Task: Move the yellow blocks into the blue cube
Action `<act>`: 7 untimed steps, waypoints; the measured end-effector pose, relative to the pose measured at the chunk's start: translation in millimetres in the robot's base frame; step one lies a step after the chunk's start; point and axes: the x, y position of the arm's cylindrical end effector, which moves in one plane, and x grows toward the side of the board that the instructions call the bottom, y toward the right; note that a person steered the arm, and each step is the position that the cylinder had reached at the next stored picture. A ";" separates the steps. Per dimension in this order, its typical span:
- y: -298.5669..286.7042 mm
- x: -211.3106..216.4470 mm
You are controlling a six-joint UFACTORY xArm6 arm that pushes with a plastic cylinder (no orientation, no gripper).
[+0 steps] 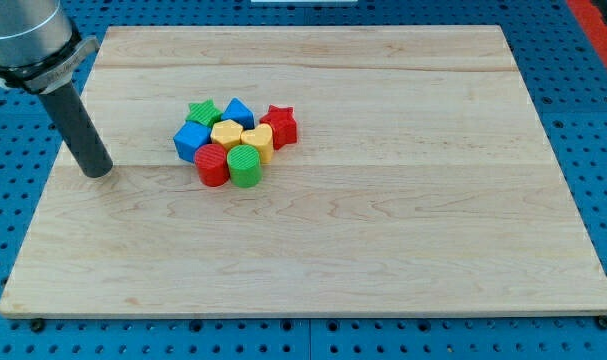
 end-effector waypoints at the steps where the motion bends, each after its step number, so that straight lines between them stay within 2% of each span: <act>1: 48.3 46.4; 3: 148.1 54.6; 4: 178.9 54.6; 5: 180.4 56.5; 6: 218.2 65.2; 7: 245.9 30.6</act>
